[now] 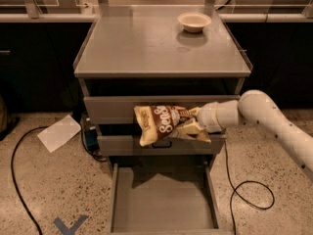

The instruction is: Pick brown chip bag from bottom drawer and place on counter

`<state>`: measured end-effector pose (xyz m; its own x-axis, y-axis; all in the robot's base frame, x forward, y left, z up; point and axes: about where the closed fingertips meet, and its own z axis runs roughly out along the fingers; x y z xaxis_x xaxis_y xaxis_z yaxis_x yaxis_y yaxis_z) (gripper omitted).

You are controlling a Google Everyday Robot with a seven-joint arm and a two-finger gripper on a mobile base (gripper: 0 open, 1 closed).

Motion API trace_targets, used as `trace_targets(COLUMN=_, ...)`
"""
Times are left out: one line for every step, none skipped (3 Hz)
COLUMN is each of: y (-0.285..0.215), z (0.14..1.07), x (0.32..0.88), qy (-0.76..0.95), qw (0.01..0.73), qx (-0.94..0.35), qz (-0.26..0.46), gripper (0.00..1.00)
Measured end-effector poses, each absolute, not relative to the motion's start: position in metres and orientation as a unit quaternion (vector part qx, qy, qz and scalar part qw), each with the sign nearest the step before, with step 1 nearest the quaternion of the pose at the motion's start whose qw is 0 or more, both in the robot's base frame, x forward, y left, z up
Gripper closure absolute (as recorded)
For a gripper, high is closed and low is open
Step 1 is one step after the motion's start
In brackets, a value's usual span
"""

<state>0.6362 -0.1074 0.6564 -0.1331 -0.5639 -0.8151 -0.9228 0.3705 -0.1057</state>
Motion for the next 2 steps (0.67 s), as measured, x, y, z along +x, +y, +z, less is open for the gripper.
trace_targets(y=-0.115, z=0.719, x=0.617, qy=0.699, qw=0.414, qx=-0.528, qz=0.249, gripper=1.00)
trace_targets(y=-0.122, z=0.788, x=0.617, qy=0.675, qw=0.428, qx=-0.549, qz=0.243, gripper=1.00)
